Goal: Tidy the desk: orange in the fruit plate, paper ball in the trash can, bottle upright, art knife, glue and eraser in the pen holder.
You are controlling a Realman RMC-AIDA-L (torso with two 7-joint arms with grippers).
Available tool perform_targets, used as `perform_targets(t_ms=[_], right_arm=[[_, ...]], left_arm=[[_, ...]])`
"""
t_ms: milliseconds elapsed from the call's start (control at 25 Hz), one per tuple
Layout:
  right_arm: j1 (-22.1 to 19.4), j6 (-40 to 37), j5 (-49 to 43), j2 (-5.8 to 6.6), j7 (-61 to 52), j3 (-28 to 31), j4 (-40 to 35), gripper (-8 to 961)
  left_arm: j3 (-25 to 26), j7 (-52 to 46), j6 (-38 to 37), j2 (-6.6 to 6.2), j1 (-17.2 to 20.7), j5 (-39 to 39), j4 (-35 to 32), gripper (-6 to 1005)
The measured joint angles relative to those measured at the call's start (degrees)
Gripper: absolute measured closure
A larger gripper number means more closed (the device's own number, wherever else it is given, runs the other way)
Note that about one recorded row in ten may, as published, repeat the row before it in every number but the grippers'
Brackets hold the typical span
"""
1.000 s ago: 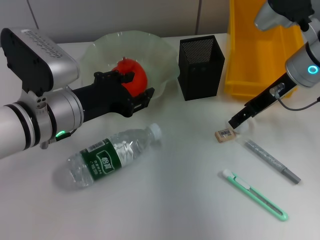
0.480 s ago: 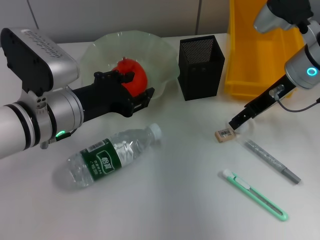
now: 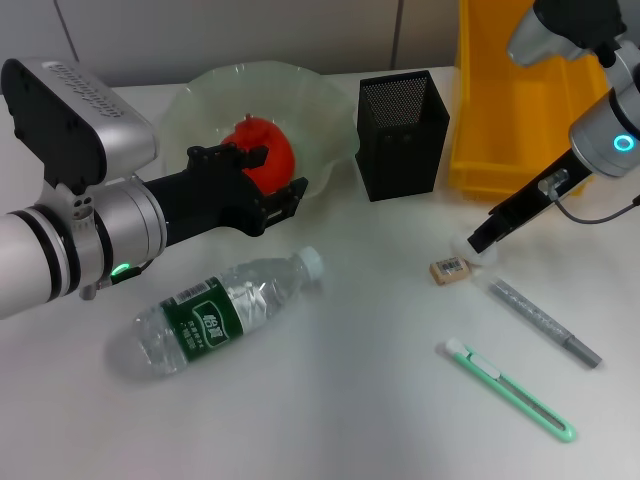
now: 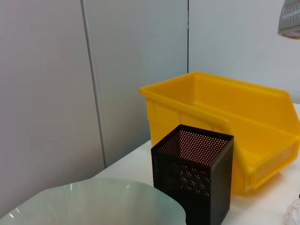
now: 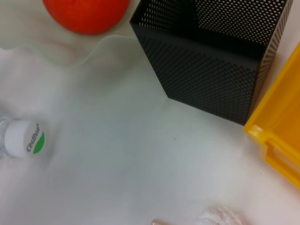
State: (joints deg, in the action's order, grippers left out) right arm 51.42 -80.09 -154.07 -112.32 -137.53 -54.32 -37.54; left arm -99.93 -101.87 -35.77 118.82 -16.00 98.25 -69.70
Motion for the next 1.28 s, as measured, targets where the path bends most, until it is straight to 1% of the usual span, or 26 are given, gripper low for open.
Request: perform_targets(t_ms=[40, 320, 520, 680, 800, 840, 880, 920, 960, 1040, 1240, 1280], right_arm=[[0.0, -0.1, 0.0, 0.00, 0.0, 0.0, 0.0, 512], [-0.3, -0.3, 0.0, 0.00, 0.2, 0.0, -0.1, 680], [-0.8, -0.4, 0.0, 0.00, 0.2, 0.0, -0.3, 735], [-1.1, -0.7, 0.0, 0.00, 0.3, 0.0, -0.6, 752], [-1.6, -1.2, 0.0, -0.31, 0.4, 0.0, -1.8, 765], [-2.0, -2.2, 0.0, -0.80, 0.4, 0.0, -3.4, 769], [-2.0, -2.2, 0.0, -0.80, 0.4, 0.0, -3.4, 774], [-2.6, -3.3, 0.0, -1.18, 0.4, 0.0, -5.5, 778], [-2.6, -3.3, 0.0, -1.18, 0.4, 0.0, -5.5, 792], [-3.2, -4.7, 0.0, -1.52, 0.3, 0.0, -7.9, 819], [-3.7, -5.7, 0.0, -1.62, -0.1, -0.1, -9.2, 902], [-3.8, -5.8, 0.0, -1.63, -0.1, -0.1, -9.4, 904]], left_arm=[[0.0, 0.0, 0.0, -0.01, 0.0, 0.0, 0.0, 410], [0.0, -0.1, 0.0, -0.07, 0.0, 0.0, 0.1, 410], [0.0, -0.2, 0.0, -0.08, 0.1, 0.0, 0.1, 410], [0.0, -0.2, 0.0, -0.08, 0.2, 0.0, 0.1, 410], [0.0, -0.3, 0.0, -0.08, 0.3, 0.0, 0.1, 410], [0.0, -0.4, 0.0, -0.08, 0.3, 0.0, 0.1, 411], [0.0, -0.4, 0.0, -0.08, 0.3, 0.0, 0.1, 411], [0.0, -0.4, 0.0, -0.08, 0.3, 0.0, 0.1, 411], [0.0, -0.4, 0.0, -0.08, 0.3, 0.0, 0.1, 411], [0.0, -0.4, 0.0, -0.08, 0.5, 0.0, 0.1, 411], [0.1, -0.5, 0.0, -0.08, 0.5, 0.0, 0.0, 411], [0.1, -0.5, 0.0, -0.08, 0.5, 0.0, 0.0, 411]])
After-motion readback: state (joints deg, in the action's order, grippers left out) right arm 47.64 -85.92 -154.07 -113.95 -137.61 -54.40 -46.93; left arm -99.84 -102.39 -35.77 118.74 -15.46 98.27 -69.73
